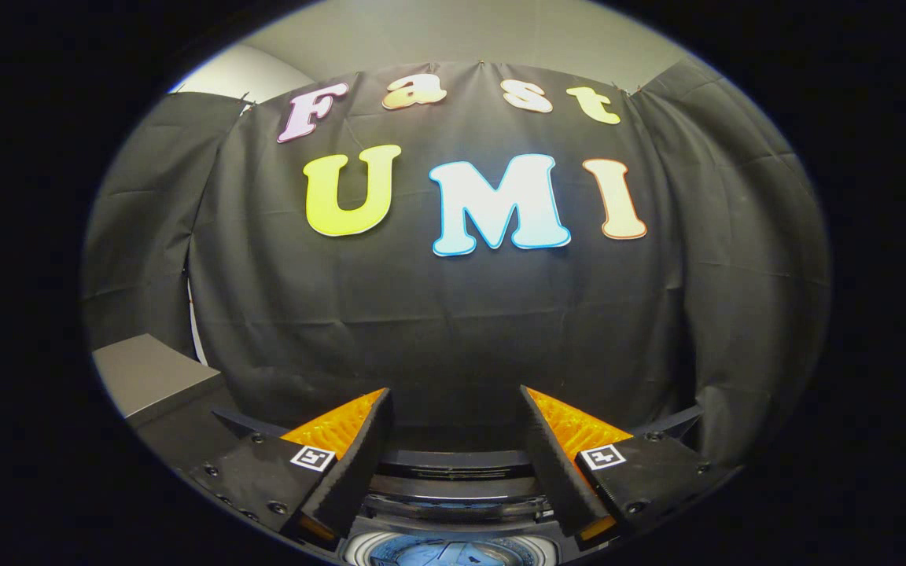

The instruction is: Put the clothes into the washing machine and then close the washing machine lid.

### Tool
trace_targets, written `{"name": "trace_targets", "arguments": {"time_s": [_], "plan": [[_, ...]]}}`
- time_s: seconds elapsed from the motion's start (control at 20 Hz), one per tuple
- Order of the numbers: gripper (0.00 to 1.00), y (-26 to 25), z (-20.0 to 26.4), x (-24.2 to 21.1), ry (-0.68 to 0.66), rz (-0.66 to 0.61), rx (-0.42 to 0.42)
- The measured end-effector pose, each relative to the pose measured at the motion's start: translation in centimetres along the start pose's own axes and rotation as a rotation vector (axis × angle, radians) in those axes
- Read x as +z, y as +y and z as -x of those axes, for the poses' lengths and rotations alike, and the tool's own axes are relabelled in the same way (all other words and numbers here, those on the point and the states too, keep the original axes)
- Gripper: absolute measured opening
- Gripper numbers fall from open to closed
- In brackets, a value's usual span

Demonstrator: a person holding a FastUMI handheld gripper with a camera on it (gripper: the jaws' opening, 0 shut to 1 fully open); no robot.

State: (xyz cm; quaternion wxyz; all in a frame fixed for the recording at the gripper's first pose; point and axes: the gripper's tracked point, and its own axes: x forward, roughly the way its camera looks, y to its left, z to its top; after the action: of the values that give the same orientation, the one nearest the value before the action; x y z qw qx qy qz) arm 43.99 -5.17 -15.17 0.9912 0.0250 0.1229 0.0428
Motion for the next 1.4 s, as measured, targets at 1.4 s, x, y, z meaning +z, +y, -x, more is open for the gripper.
{"name": "trace_targets", "arguments": {"time_s": [1.4], "plan": [[0.97, 1.1, 9.9, -6.5, 0.100, -0.006, -0.014]]}}
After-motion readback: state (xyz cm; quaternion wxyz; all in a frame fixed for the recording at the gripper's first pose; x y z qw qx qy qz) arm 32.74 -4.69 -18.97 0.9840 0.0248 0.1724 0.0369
